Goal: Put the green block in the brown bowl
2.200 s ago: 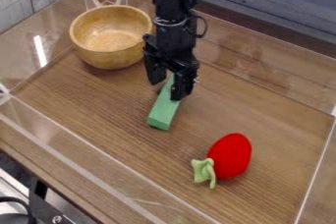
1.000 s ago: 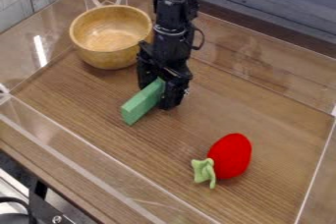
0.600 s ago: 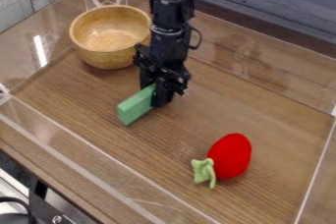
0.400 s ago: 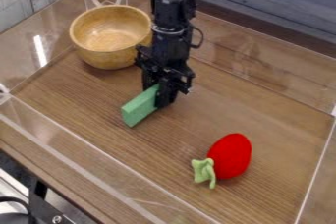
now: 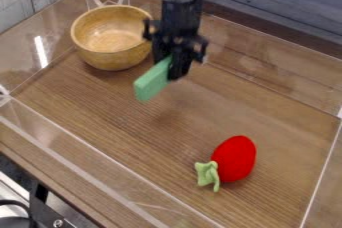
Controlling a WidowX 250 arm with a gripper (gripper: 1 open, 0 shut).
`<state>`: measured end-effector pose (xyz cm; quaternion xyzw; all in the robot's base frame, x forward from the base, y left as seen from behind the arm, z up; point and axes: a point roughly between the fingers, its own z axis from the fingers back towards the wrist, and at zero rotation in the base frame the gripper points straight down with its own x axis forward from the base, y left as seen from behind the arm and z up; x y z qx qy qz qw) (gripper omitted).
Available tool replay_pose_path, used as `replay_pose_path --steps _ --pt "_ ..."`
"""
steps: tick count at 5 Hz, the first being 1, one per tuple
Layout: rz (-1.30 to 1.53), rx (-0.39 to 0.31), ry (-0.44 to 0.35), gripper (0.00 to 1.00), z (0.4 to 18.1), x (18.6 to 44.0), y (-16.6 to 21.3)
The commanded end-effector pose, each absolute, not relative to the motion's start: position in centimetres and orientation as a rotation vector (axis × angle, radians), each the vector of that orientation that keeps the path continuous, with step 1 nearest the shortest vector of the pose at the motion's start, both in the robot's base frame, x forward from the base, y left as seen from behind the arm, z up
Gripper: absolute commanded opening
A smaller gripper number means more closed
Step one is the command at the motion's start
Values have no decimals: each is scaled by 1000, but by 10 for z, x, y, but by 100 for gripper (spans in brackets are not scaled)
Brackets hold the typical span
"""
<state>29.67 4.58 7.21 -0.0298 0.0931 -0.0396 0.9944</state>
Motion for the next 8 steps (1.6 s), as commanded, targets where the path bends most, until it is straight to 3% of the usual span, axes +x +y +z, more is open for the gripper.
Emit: replay_pose_path --steps 1,3,4,8 --pt "-10 -46 68 0 119 322 49" --pt "122 -29 19 0 145 340 116" --pt "156 -23 22 0 150 320 140" --pt "172 35 90 0 75 333 172"
